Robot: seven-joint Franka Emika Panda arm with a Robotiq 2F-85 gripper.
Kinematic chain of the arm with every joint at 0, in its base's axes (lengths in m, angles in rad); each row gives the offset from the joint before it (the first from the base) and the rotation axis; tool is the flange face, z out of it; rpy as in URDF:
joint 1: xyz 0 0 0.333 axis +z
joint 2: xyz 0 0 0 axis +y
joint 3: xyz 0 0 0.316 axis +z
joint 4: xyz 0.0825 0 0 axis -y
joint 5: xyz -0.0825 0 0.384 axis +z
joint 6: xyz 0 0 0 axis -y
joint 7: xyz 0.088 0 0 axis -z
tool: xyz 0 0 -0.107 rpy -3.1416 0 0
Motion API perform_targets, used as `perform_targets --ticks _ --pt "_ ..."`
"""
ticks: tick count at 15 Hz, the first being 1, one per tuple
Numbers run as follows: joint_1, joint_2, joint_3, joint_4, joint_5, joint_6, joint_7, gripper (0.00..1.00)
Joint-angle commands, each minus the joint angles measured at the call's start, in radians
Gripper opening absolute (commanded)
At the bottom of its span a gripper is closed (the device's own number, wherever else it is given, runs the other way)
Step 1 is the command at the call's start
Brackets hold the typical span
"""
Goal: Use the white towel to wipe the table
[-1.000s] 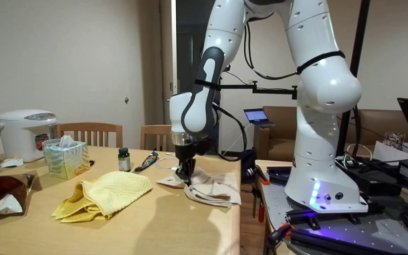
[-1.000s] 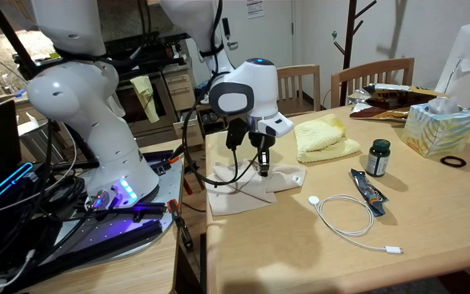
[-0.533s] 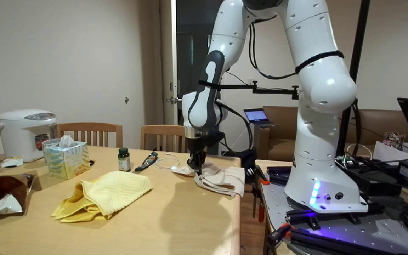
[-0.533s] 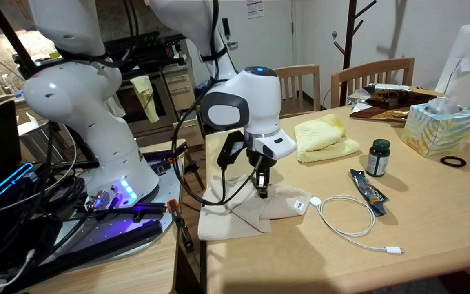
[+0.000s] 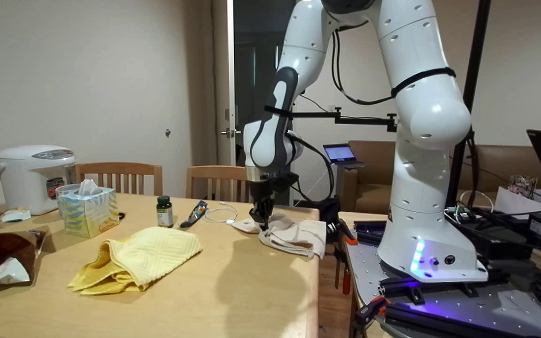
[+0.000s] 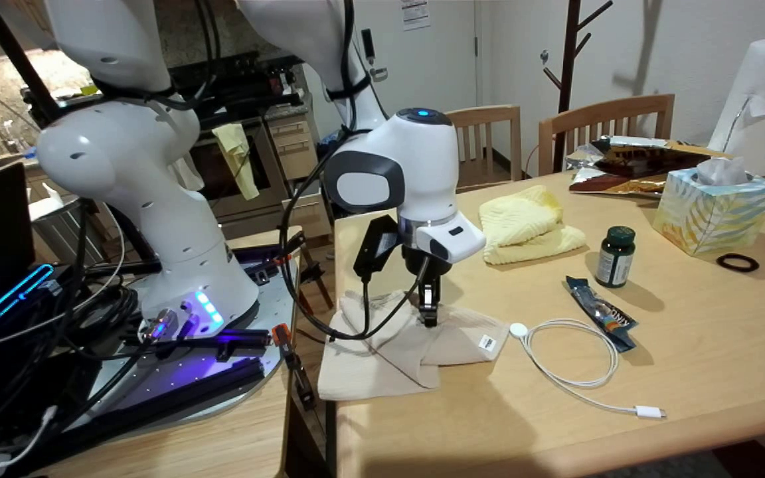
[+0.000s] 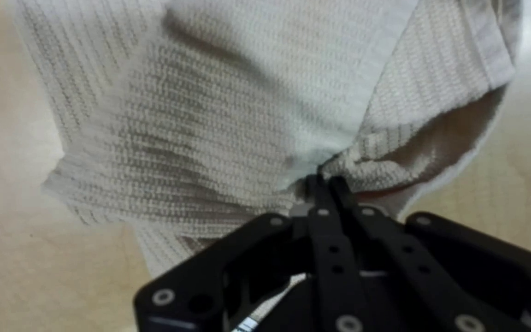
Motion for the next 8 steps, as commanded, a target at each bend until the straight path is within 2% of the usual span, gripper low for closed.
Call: perform_targets --ticks 1,8 --pt "0.001 -0.041 0.029 0.001 0.021 -0.03 -0.053 0.37" --pt "0.02 -0.162 0.083 -0.018 0.053 -0.078 -0.052 0.81"
